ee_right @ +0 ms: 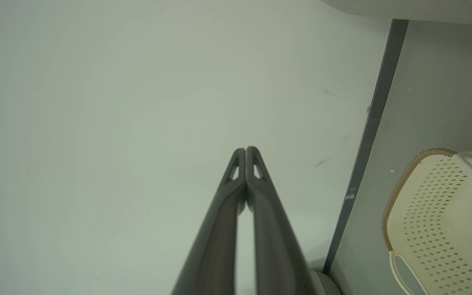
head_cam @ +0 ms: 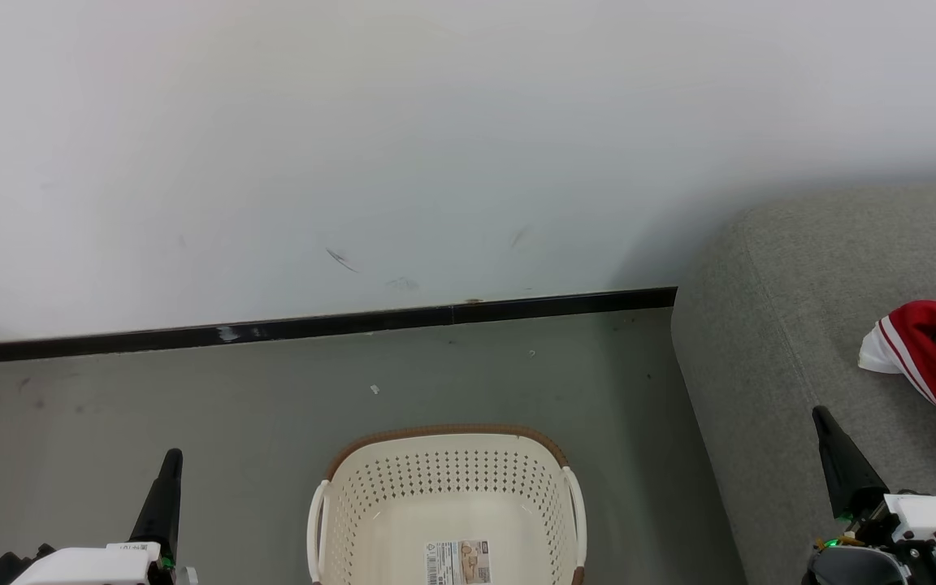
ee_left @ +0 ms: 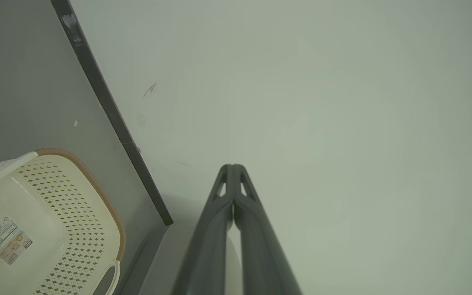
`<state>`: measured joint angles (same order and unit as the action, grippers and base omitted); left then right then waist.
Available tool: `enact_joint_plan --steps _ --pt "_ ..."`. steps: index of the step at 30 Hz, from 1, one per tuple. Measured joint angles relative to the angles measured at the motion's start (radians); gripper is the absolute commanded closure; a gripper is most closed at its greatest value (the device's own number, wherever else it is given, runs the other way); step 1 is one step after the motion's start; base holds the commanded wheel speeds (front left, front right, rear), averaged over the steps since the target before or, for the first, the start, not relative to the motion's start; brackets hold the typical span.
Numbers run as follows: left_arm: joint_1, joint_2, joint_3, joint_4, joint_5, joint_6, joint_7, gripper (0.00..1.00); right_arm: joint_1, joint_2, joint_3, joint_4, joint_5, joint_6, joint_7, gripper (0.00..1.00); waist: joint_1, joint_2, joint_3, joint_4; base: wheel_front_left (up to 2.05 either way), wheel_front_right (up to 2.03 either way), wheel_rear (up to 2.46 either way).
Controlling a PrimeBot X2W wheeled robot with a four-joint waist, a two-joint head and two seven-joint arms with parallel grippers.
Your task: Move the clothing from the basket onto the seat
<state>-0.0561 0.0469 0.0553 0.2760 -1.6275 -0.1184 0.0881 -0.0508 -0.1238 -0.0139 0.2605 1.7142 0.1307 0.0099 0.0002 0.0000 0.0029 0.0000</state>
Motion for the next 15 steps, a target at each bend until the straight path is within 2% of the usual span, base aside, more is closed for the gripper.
enact_joint_plan --steps 15 --pt "0.000 0.000 0.000 0.001 0.000 0.000 0.000 1.00 0.000 0.001 -0.002 0.000 -0.001 0.000 0.000 1.00 0.0000 0.0000 0.000 0.000 0.00 0.00 0.00"
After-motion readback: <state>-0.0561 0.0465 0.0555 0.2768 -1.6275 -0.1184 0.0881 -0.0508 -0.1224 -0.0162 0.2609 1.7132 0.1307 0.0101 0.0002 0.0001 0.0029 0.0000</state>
